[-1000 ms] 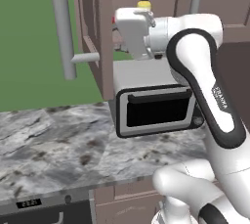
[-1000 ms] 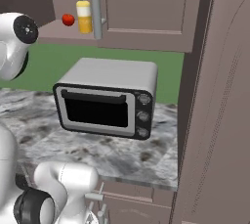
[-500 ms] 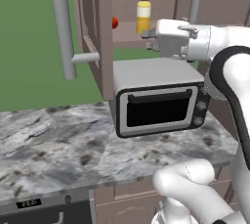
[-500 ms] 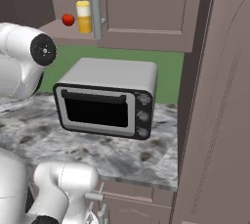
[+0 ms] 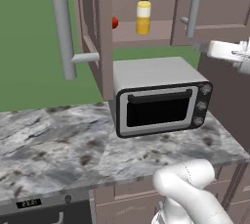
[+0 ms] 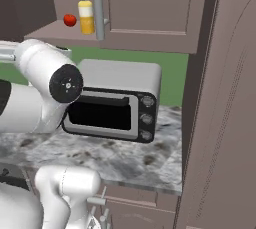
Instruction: The dining table condiment station is running low on mustard. Refill the condiment station by opening the cabinet and taking the mustard from the cabinet and placing it on the dining table.
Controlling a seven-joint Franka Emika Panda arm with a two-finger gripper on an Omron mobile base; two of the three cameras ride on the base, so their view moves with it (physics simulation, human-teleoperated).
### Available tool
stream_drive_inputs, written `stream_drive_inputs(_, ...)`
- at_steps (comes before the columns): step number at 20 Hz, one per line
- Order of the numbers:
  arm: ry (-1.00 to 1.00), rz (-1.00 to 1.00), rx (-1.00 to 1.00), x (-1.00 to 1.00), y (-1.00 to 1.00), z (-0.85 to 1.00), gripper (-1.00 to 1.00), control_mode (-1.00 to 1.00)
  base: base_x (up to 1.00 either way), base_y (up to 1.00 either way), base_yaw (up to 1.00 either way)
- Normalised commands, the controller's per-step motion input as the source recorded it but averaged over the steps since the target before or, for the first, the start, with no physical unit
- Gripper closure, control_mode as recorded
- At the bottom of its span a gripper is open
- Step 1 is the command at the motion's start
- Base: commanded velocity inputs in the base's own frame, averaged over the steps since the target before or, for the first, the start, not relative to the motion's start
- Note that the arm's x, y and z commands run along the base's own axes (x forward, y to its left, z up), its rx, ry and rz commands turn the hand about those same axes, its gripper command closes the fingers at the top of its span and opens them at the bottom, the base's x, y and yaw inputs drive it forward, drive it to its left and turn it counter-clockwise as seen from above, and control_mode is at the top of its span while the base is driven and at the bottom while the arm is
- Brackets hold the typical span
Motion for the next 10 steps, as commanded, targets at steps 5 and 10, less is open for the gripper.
stream_drive_inputs(5, -0.15, -0.35, -0.26, -0.05, -1.0, 0.0, -1.0, -1.0, 0.0, 0.0, 0.0)
stream_drive_inputs(10, -0.03, -0.4, -0.12, 0.19, -0.86, 0.0, -1.0, -1.0, 0.0, 0.0, 0.0)
